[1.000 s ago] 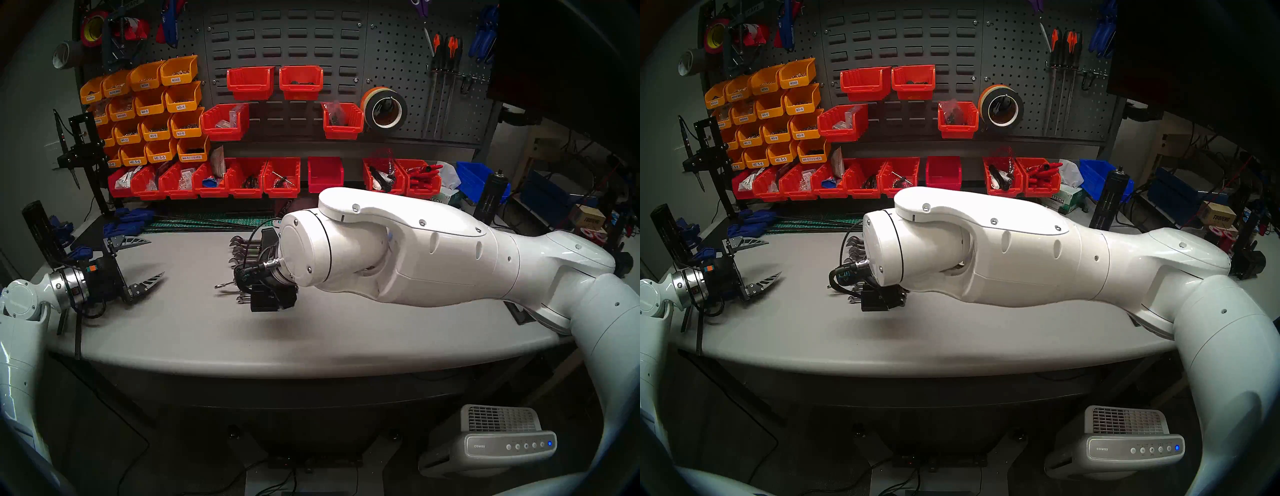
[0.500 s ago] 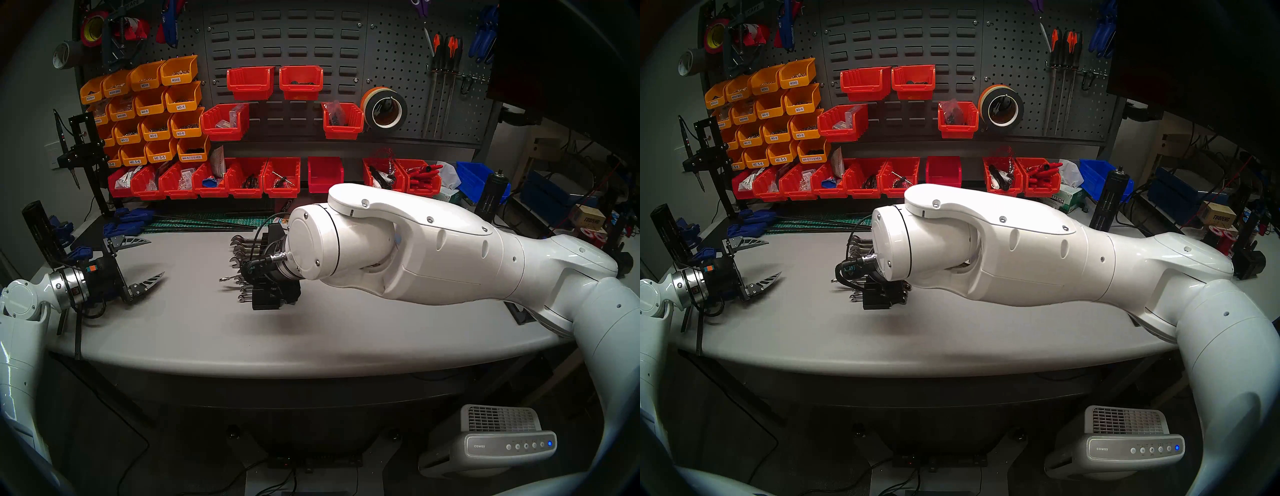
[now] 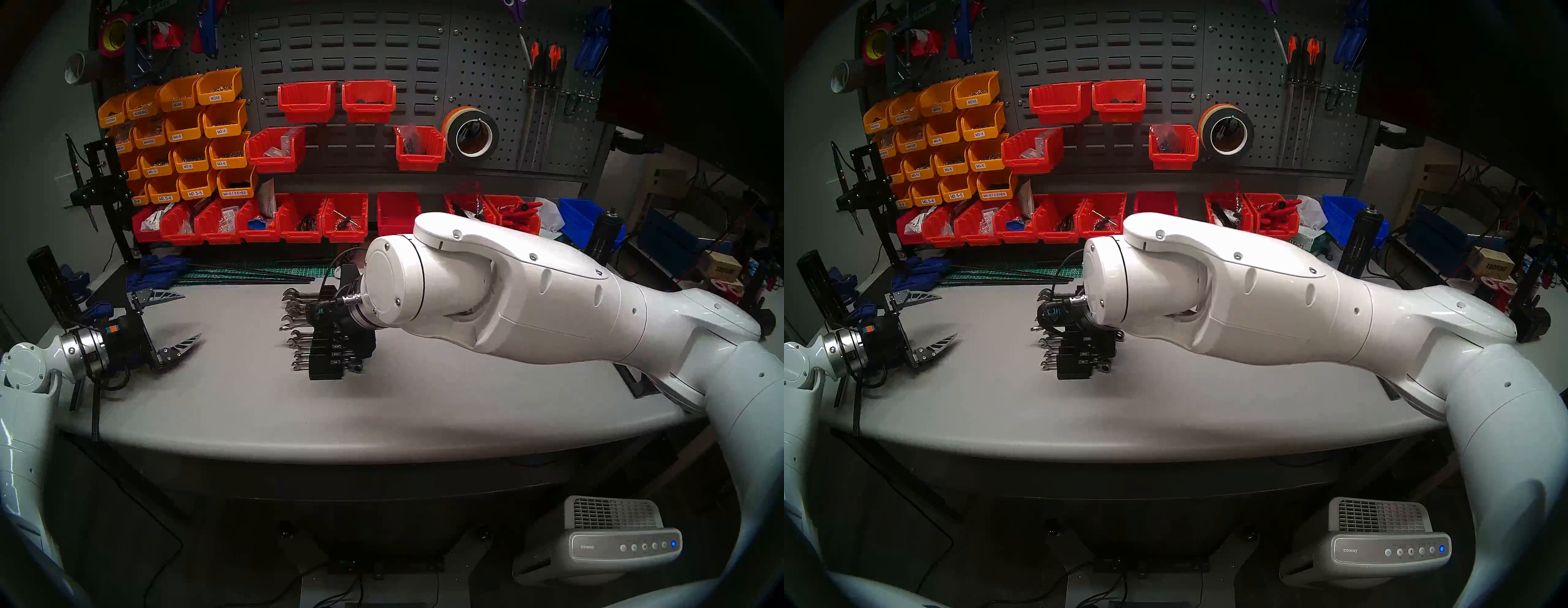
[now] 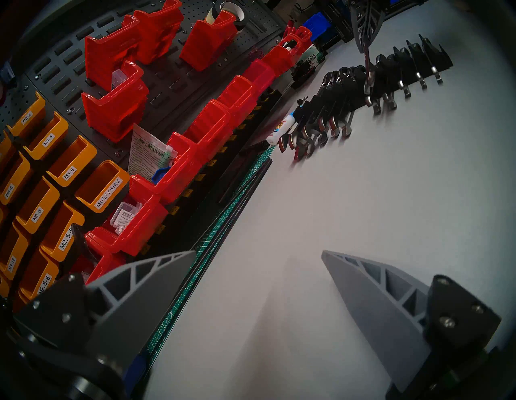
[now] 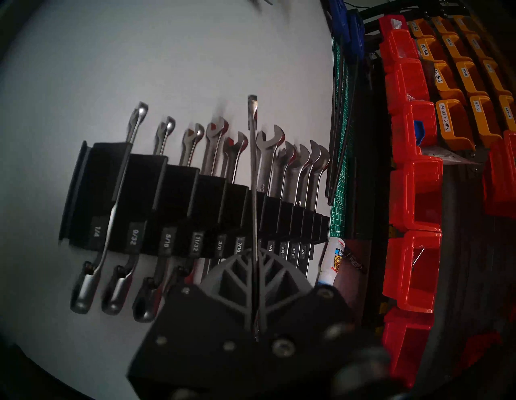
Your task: Put the wrenches on the table into the correct slot in the case
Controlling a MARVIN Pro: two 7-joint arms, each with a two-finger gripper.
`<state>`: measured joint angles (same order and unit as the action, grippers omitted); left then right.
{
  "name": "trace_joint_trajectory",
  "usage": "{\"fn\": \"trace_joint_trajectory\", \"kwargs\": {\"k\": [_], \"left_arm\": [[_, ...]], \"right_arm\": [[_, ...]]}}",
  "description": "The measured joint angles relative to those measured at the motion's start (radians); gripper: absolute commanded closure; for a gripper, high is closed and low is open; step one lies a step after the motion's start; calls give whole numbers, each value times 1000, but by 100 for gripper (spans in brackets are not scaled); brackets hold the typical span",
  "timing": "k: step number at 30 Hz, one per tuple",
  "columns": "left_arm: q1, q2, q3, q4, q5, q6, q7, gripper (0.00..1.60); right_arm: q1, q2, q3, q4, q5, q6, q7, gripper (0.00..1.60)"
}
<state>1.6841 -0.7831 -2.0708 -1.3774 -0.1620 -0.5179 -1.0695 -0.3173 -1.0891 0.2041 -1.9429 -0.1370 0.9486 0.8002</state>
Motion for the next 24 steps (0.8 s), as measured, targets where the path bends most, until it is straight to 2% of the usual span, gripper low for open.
{"fn": "trace_joint_trajectory", "kwargs": {"k": [12, 24], "left_arm": [[0, 0, 0, 0, 0, 0, 0, 0], [0, 0, 0, 0, 0, 0, 0, 0]], "right_arm": [[-40, 27, 61, -24, 89, -22, 0, 160], [-112, 57, 157, -32, 181, -46, -39, 160]]}}
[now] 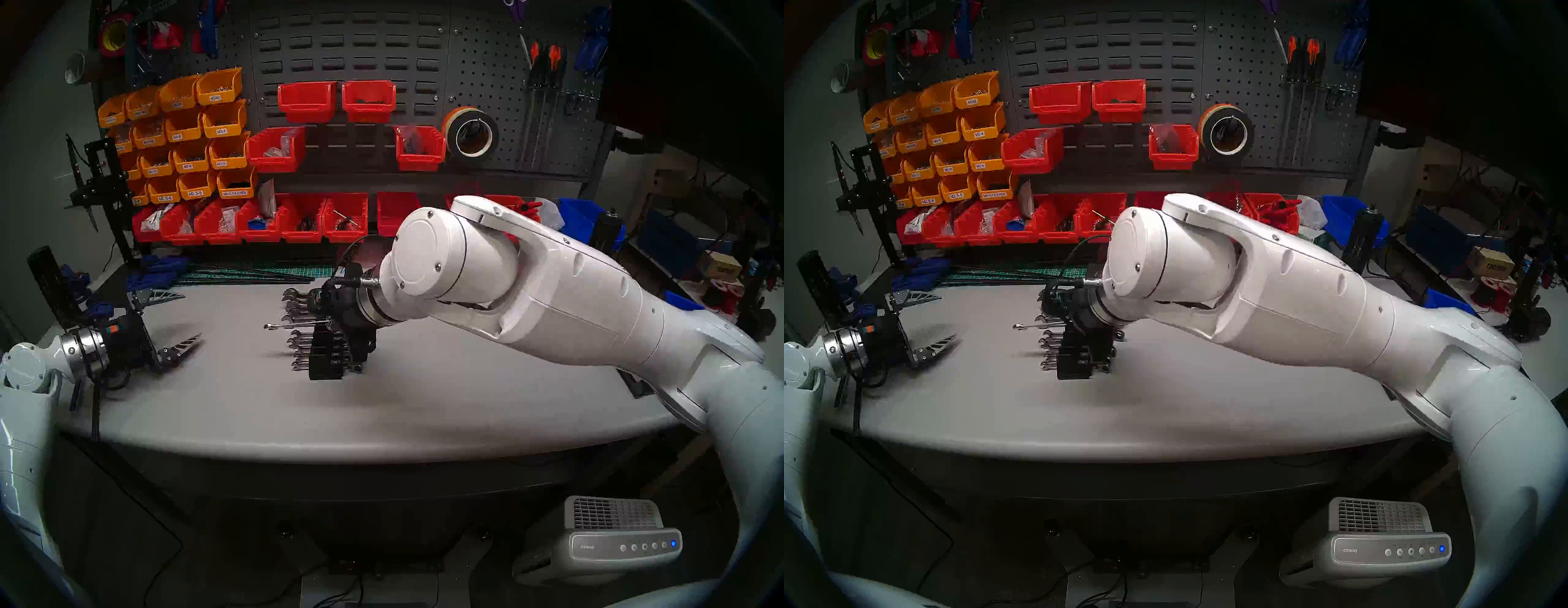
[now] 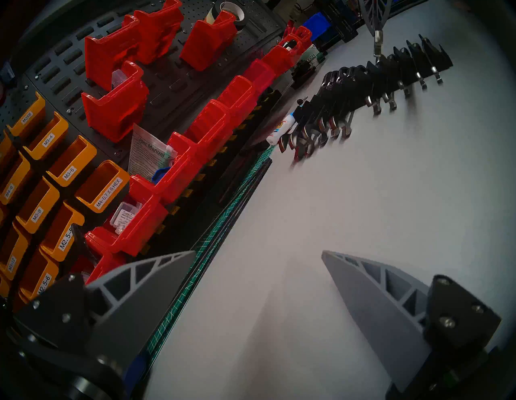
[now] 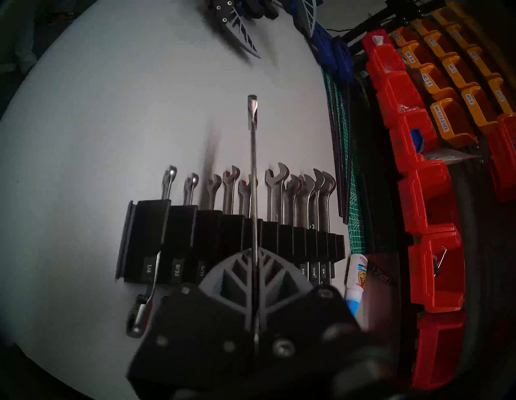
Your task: Put the wrenches on the table into the correct slot in the case
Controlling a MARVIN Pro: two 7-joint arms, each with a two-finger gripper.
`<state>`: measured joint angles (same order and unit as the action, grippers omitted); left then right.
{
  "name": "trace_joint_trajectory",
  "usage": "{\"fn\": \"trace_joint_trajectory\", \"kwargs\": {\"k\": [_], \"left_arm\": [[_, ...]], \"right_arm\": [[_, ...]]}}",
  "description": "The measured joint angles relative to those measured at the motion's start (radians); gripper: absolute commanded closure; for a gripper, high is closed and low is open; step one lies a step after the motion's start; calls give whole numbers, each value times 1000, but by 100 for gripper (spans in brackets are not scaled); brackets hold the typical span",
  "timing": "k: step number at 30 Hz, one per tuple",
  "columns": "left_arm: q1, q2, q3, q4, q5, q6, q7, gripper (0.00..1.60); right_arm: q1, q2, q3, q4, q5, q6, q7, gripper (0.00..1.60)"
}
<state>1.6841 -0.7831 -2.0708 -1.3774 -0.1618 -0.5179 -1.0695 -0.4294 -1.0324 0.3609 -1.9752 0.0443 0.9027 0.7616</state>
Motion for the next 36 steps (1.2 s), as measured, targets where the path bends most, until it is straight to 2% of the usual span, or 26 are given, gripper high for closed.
{"fn": "trace_joint_trajectory", "kwargs": {"k": [17, 25, 36], "left_arm": [[0, 0, 0, 0, 0, 0, 0, 0], [0, 0, 0, 0, 0, 0, 0, 0], [0, 0, 0, 0, 0, 0, 0, 0]], "right_arm": [[-126, 24, 104, -3, 93, -49, -89, 160], [-156, 25, 120, -5, 111, -66, -117, 160], [-159, 24, 124, -7, 113, -74, -134, 160]]}}
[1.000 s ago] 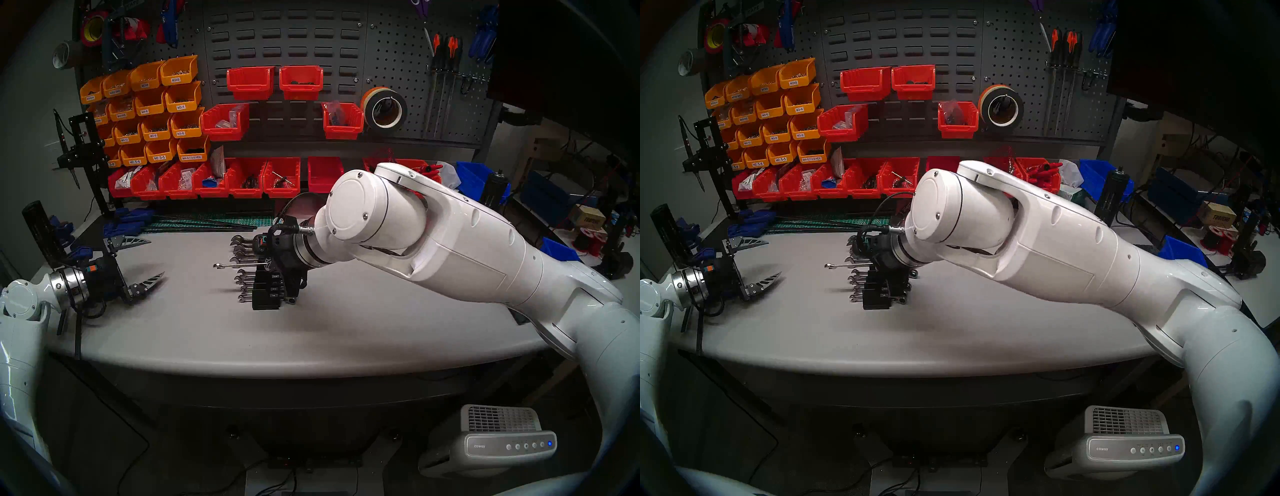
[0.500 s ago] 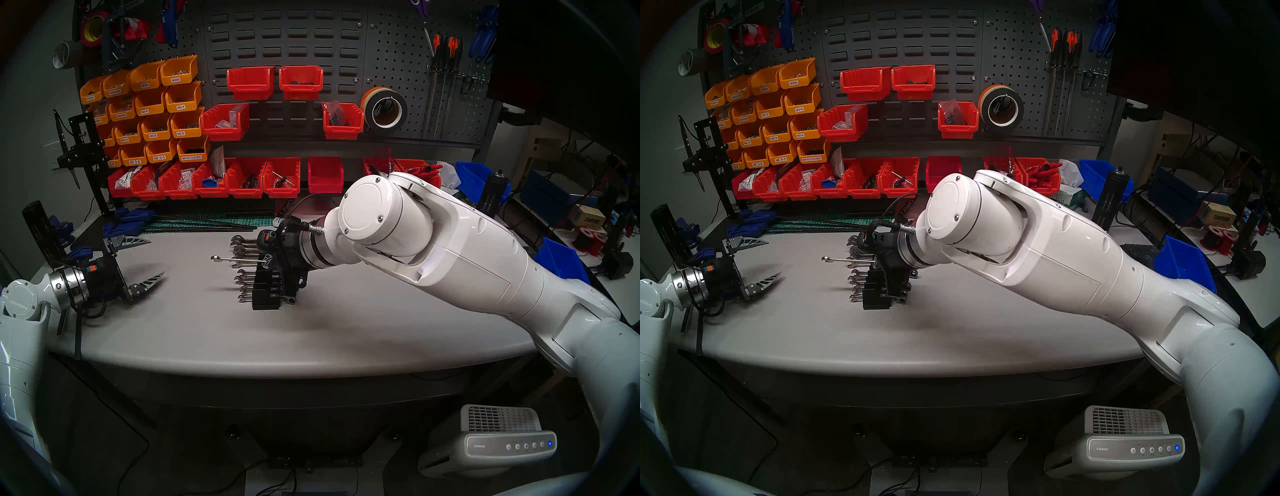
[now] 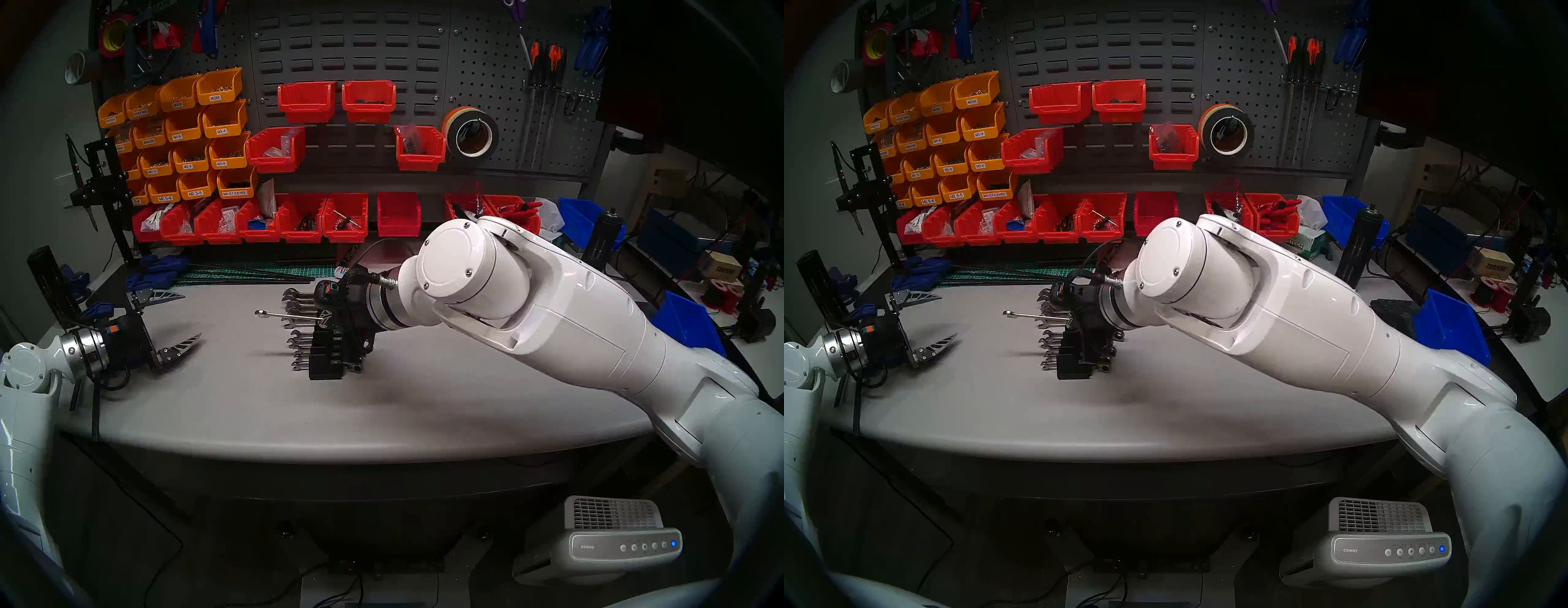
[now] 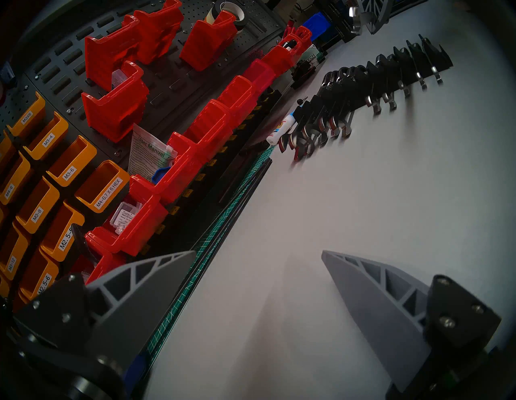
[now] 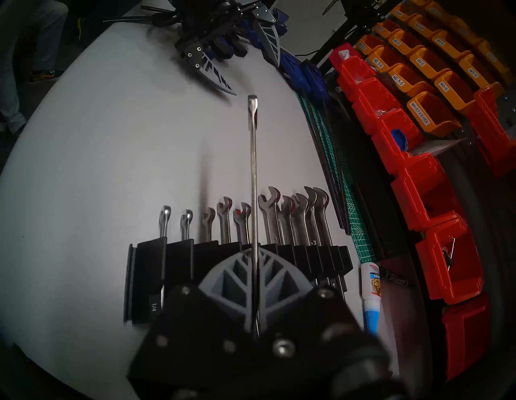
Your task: Put the wrenches on the table into the correct slot in the case
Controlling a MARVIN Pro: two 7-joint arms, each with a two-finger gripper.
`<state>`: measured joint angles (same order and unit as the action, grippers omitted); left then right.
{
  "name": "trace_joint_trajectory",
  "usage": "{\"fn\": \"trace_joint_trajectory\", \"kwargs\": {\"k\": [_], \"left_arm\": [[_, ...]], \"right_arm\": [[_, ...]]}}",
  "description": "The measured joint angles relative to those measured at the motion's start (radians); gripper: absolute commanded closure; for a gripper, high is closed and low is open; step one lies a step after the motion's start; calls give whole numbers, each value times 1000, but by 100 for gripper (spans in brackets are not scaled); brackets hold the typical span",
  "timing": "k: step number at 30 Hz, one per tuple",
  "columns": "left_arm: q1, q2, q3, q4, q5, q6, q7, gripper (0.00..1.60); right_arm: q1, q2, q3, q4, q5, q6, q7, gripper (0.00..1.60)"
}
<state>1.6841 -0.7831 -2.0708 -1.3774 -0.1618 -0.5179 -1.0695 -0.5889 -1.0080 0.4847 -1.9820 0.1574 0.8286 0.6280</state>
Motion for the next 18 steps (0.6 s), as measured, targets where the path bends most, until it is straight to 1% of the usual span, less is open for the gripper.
{"fn": "trace_joint_trajectory", "kwargs": {"k": [18], "left_arm": [[0, 0, 0, 0, 0, 0, 0, 0]], "right_arm": [[-1, 0, 0, -1, -2, -3, -6, 160]]}}
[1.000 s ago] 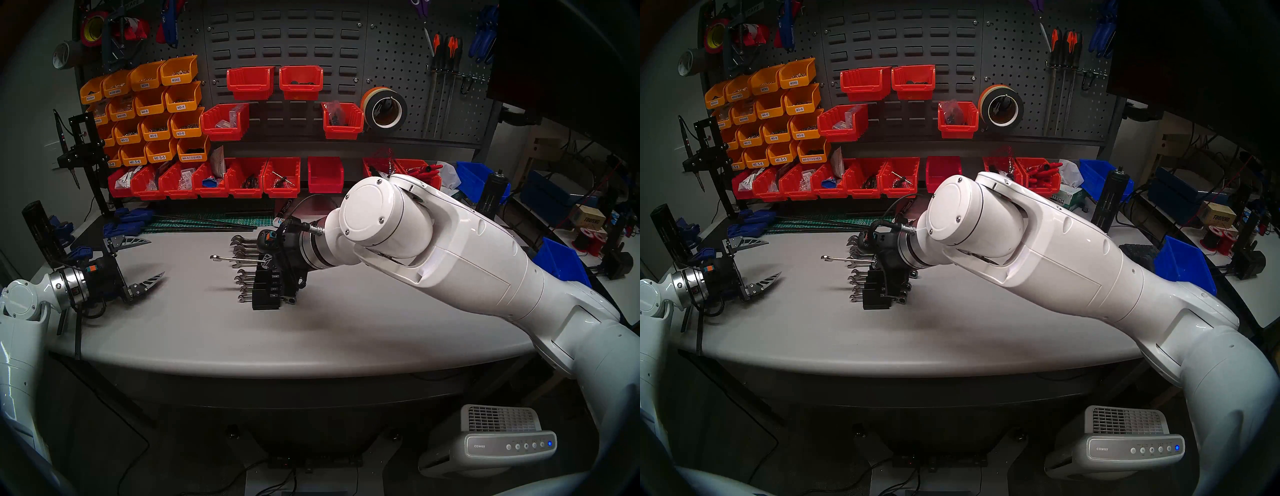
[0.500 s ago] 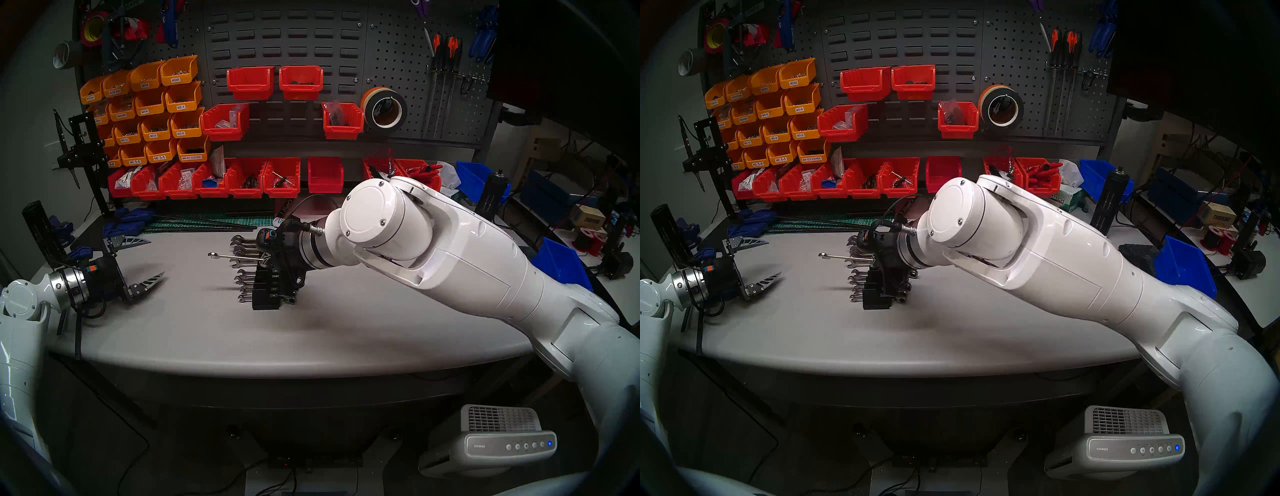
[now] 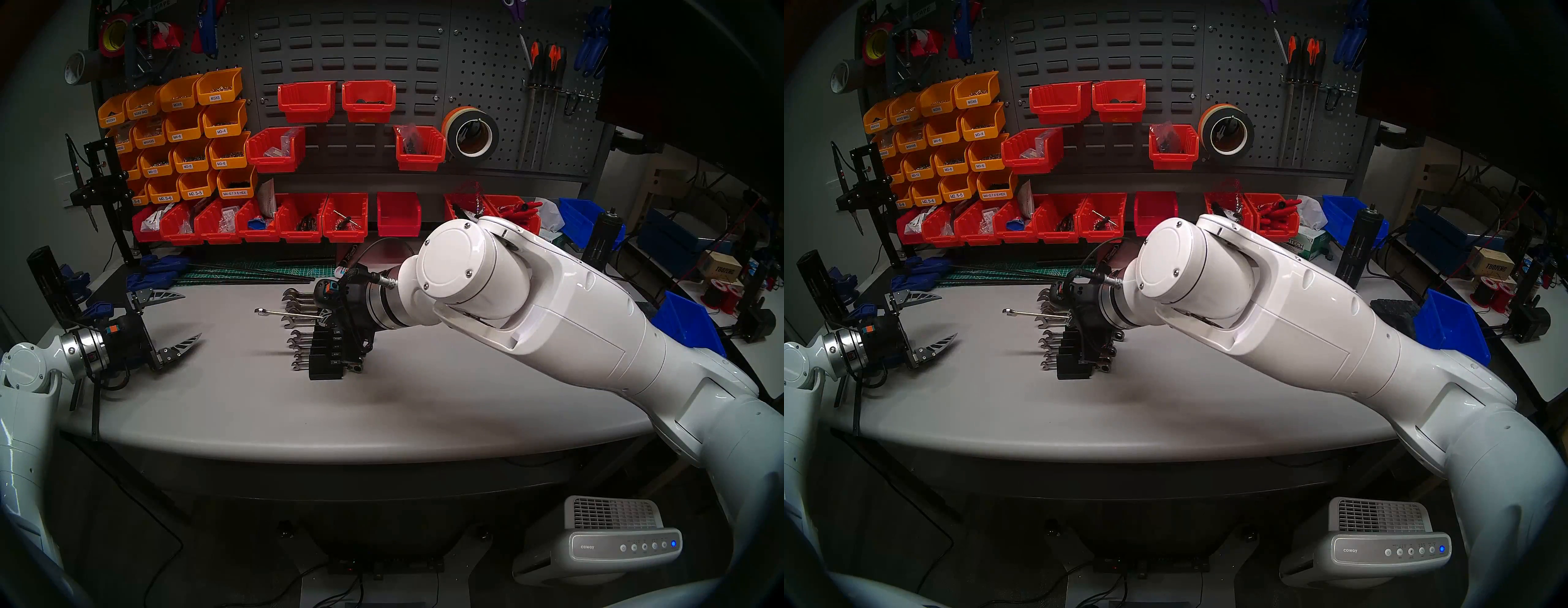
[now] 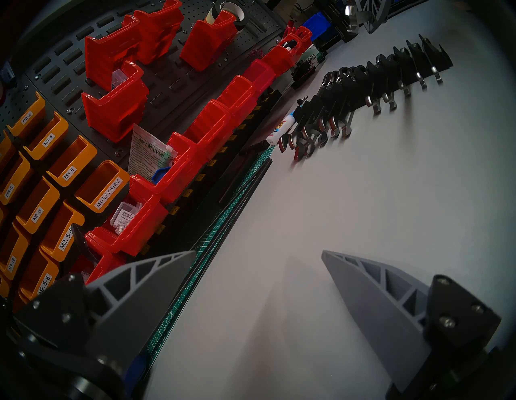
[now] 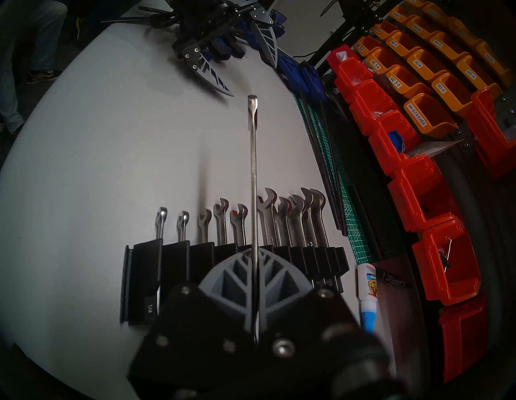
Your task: Put the wrenches on the table into the correct slot in the case
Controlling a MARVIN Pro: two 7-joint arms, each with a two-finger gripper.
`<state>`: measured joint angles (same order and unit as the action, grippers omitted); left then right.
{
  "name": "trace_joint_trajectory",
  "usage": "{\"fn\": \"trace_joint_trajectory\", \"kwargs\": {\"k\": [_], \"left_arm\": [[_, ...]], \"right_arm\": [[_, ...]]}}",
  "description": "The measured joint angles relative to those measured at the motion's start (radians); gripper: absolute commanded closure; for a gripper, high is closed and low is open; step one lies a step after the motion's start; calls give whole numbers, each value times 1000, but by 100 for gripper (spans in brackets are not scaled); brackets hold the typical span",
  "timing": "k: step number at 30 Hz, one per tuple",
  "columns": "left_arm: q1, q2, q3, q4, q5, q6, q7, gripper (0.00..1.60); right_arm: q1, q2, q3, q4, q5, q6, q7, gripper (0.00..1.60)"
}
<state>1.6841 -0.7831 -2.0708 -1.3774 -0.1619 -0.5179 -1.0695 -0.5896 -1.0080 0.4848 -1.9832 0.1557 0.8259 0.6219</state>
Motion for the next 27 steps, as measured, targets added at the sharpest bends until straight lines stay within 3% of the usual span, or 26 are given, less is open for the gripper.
{"fn": "trace_joint_trajectory", "kwargs": {"k": [27], "left_arm": [[0, 0, 0, 0, 0, 0, 0, 0]], "right_arm": [[1, -3, -4, 33, -14, -28, -7, 160]]}}
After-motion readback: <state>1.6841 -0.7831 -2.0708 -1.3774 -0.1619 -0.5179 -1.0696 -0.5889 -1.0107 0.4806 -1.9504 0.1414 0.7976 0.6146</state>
